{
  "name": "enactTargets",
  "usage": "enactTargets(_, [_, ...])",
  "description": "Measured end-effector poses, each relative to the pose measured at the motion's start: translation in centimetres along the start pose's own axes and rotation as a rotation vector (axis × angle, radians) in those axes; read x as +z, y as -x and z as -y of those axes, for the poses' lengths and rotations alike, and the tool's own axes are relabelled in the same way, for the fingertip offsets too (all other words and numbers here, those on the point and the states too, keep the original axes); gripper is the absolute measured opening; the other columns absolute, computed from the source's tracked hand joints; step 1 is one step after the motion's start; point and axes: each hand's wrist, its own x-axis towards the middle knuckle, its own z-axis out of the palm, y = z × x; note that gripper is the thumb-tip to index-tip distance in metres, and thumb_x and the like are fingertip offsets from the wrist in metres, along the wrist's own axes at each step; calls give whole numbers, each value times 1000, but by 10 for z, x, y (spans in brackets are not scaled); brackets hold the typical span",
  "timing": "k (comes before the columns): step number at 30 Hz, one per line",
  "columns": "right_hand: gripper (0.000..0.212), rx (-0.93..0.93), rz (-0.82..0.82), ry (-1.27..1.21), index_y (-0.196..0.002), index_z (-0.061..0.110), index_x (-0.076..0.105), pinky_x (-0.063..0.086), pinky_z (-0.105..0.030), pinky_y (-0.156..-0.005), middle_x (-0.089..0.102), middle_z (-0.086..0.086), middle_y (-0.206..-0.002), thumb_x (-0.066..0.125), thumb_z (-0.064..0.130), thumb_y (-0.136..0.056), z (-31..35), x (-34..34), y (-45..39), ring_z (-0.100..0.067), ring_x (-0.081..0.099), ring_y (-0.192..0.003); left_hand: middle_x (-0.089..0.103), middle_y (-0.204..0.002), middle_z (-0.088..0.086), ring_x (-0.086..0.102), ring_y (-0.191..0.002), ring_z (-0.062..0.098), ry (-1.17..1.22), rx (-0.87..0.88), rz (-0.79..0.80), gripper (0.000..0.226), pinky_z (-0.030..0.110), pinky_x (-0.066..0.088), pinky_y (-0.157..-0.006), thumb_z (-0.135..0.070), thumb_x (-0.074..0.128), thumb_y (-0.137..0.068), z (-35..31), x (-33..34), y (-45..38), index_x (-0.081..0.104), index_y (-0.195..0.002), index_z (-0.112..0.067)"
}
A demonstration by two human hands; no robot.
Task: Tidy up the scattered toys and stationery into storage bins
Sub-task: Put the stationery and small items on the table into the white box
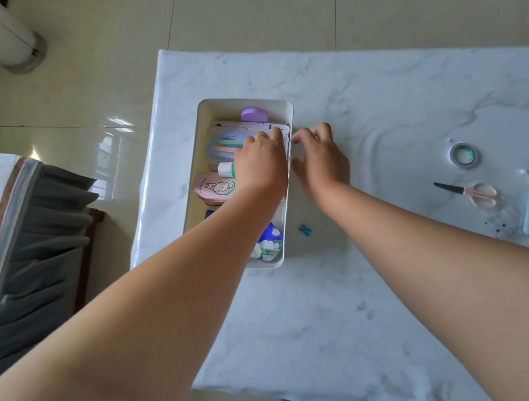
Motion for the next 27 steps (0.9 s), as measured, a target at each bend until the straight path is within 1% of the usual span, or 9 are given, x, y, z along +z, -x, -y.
enactTargets(5, [26,33,31,25,-112,26,56,32,-28,-65,43,-1,-122,58,21,-87,-29,-4,19,-25,58,-93,57,-112,13,51,-107,35,28,103,9,26,38,37,-73,-15,47,-91,-35,12,25,49,-117,-10])
enactTargets(7, [27,40,32,47,-113,26,55,32,-28,-64,42,-1,-121,58,19,-87,-38,-4,24,-26,58,-93,55,-113,14,50,-108,34,37,128,48,25,39,37,-72,-12,44,-92,-39,23,36,50,-117,-9])
enactTargets(9, [28,58,30,90,-115,26,54,35,-29,-65,42,-2,-122,59,19,-88,-68,-12,31,-26,58,-94,53,-114,14,50,-108,34,42,134,114,24,38,37,-71,-7,42,-91,-62,43,51,51,-113,-8])
enactTargets(11, [29,83,35,124,-116,26,54,37,-29,-66,41,-3,-123,59,19,-89,-98,-18,37,-26,58,-95,51,-116,15,50,-107,35,39,86,209,26,39,41,-72,-3,43,-90,-76,62,65,50,-114,-7])
enactTargets(14, [31,128,45,165,-118,24,53,36,-29,-66,40,-4,-124,57,15,-89,-144,-25,45,-27,58,-94,44,-124,15,51,-110,36,-3,-79,387,39,42,47,-79,1,47,-88,-90,89,81,44,-125,-10])
enactTargets(16, [32,140,59,177,-119,23,53,34,-29,-65,40,-4,-125,56,13,-89,-164,-30,49,-28,58,-93,39,-129,17,52,-112,38,-16,-187,427,44,42,49,-82,1,47,-88,-90,101,85,40,-130,-9])
enactTargets(18, [32,143,63,181,-118,24,53,34,-29,-64,39,-4,-126,55,12,-89,-178,-31,51,-27,58,-93,38,-130,19,52,-113,39,-7,-240,409,41,42,48,-84,3,43,-90,-89,109,84,42,-130,-5])
enactTargets(22, [33,144,95,185,-118,24,53,35,-29,-64,39,-4,-127,55,11,-88,-217,-36,61,-27,58,-94,43,-127,20,48,-116,39,86,-243,361,36,44,45,-86,8,31,-92,-124,117,85,49,-123,1])
enactTargets(27, [32,127,102,184,-118,24,54,35,-30,-65,40,-4,-127,56,12,-89,-248,-54,68,-26,56,-101,41,-127,18,48,-113,37,103,-162,342,38,42,45,-81,14,38,-86,-186,109,84,48,-120,0])
